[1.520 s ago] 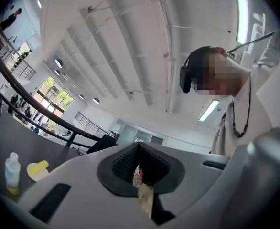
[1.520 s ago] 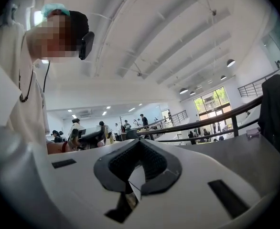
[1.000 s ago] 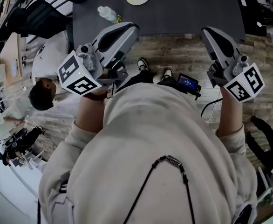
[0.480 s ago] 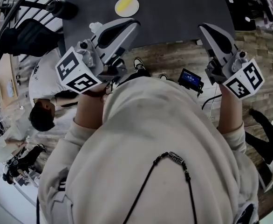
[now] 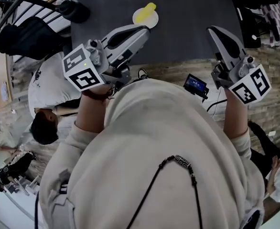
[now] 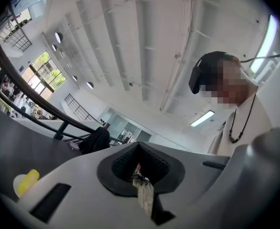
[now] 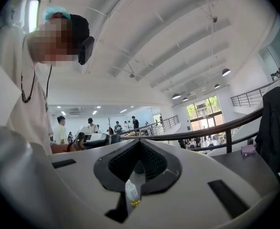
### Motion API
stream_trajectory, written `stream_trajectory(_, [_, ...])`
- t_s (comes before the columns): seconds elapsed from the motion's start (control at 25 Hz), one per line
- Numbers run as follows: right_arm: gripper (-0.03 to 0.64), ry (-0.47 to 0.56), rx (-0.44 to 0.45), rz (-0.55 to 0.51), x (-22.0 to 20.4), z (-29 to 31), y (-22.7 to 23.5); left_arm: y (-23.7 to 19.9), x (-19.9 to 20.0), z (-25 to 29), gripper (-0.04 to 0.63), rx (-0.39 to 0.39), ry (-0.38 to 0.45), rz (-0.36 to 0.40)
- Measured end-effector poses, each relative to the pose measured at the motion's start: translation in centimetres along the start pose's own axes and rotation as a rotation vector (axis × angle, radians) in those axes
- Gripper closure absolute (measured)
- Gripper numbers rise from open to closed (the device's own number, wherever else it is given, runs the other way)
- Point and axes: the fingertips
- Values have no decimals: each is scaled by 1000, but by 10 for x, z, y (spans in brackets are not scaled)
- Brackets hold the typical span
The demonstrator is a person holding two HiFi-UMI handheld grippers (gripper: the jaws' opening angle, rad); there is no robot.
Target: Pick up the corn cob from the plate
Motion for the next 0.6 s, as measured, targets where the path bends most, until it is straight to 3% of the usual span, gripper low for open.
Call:
stream_trajectory(0.12, [603,-44,-1,-7,8,37,-1,-21,9,-24,591,34,-11,18])
stream_trajectory(0.32, [603,-91,-17,-35,15,80,-4,-42,10,-54,591,-28,-7,-5])
stream_trajectory(0.44, [603,-102,-24,-58,18,102,-11,-60,6,-71,591,-8,-24,-19])
stream_trajectory(0.6, [603,-130,-16,-57,15,118,-6,-65,19,-83,591,-4,20,-9])
Point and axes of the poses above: the fingertips, and each gripper's own axes: z forward along the fingers, y to its right, x out of its top, and after that the axes turned 12 degrees about -y, right-handed
